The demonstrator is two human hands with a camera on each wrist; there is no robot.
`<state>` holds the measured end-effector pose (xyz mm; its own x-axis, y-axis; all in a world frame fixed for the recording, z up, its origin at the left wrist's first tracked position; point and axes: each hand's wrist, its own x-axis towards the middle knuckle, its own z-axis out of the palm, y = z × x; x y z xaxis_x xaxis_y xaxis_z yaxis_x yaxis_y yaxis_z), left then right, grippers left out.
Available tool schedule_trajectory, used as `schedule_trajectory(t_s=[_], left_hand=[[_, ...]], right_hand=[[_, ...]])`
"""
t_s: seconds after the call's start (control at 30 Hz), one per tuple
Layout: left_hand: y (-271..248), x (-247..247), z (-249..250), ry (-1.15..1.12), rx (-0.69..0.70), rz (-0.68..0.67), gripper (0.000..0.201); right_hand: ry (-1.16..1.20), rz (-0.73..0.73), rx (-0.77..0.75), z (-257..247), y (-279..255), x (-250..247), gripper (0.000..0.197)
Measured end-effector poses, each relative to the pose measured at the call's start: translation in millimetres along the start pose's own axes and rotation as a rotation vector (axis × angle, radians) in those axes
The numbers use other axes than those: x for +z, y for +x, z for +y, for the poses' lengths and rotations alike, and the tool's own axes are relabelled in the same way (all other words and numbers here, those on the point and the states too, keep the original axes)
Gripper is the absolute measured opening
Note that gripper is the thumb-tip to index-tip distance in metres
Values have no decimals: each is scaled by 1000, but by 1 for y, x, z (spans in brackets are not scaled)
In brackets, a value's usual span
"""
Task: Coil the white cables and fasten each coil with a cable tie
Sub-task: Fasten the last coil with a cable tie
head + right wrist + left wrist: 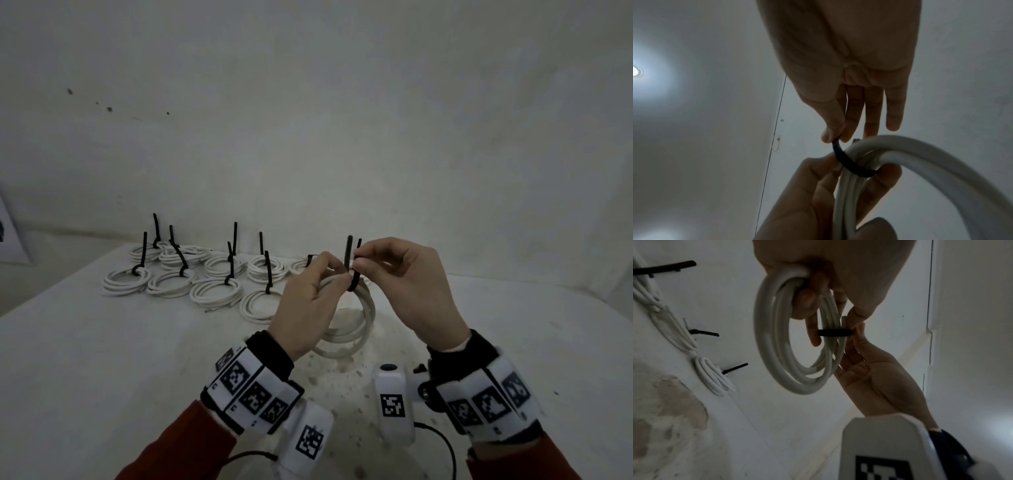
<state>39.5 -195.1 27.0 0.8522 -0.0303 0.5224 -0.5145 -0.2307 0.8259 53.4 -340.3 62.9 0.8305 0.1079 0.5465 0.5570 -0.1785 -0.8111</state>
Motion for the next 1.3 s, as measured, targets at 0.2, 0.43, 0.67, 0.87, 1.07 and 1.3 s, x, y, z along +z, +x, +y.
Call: schedule_trajectory(t_s=[0.2,0.43,0.67,0.87,1.07,1.3], left_hand=[[2,-2,-3,-83,16,-129,14],[2,-6,-3,-305,-73,-236,17],[-1,-5,9,-566,-203,-333,15],[1,-14,18,-656,-208,-320,20],[3,-18,19,-712,-203,-271,18],[1,-18,22,-683,-165,-291,16]], right_hand=[[1,-25,91,4,1,-6,7],[276,30,237,-1,-1,-5,10],[447,55,244,-4,0,-9,26],[250,70,73,-1,0,-11,16],[149,29,-4,-1,0,-11,24],[16,37,-139,-1,-1,-12,23]])
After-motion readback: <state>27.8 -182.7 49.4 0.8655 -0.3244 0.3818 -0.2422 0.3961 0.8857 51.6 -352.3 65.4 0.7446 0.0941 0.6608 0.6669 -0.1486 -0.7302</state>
